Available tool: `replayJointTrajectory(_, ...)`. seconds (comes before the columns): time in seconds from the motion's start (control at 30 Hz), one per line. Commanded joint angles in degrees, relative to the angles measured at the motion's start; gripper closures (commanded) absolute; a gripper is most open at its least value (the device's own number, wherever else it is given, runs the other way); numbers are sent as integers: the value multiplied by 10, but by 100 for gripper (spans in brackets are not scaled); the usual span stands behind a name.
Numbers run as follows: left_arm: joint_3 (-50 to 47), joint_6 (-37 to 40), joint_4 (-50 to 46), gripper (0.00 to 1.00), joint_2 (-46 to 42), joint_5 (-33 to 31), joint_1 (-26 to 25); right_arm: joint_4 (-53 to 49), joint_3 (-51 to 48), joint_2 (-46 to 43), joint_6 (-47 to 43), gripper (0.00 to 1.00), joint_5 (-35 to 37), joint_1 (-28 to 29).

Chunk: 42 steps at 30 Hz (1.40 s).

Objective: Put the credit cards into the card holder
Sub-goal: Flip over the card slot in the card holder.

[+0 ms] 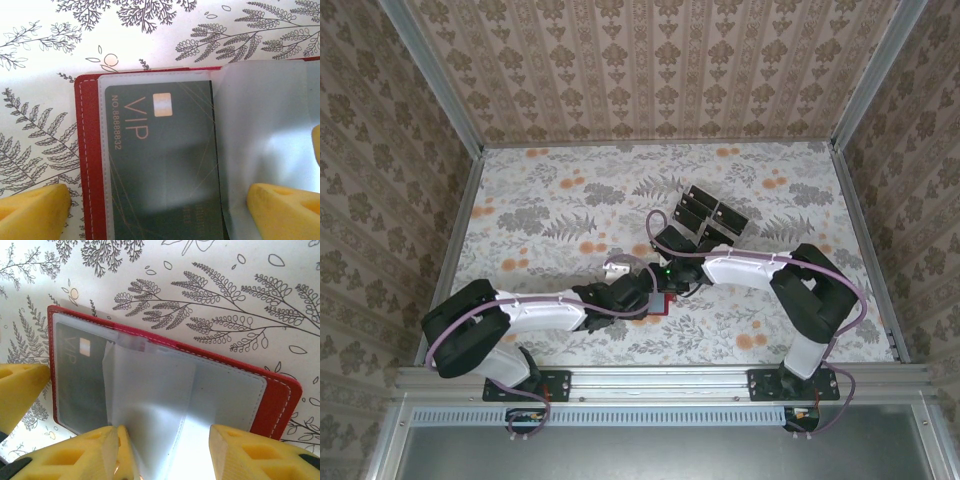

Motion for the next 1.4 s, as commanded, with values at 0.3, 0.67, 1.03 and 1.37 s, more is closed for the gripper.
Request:
replayJointTrajectory(0.3, -13, -15, -1, 0, 3, -4, -3, 22, -1, 25, 20, 47, -12, 1)
replayJointTrajectory(0.67, -20, -6, -8, 0, -29, -6, -3, 52, -1, 47, 40, 47, -37, 1)
replayJointTrajectory(1.03, -42, -4, -64, 0, -169, -37, -2, 33, 15, 25, 49, 47, -34, 8)
replayJointTrajectory(1.37, -68, -23, -134, 0, -288, -60, 27, -3, 53, 10, 55, 47, -19, 32)
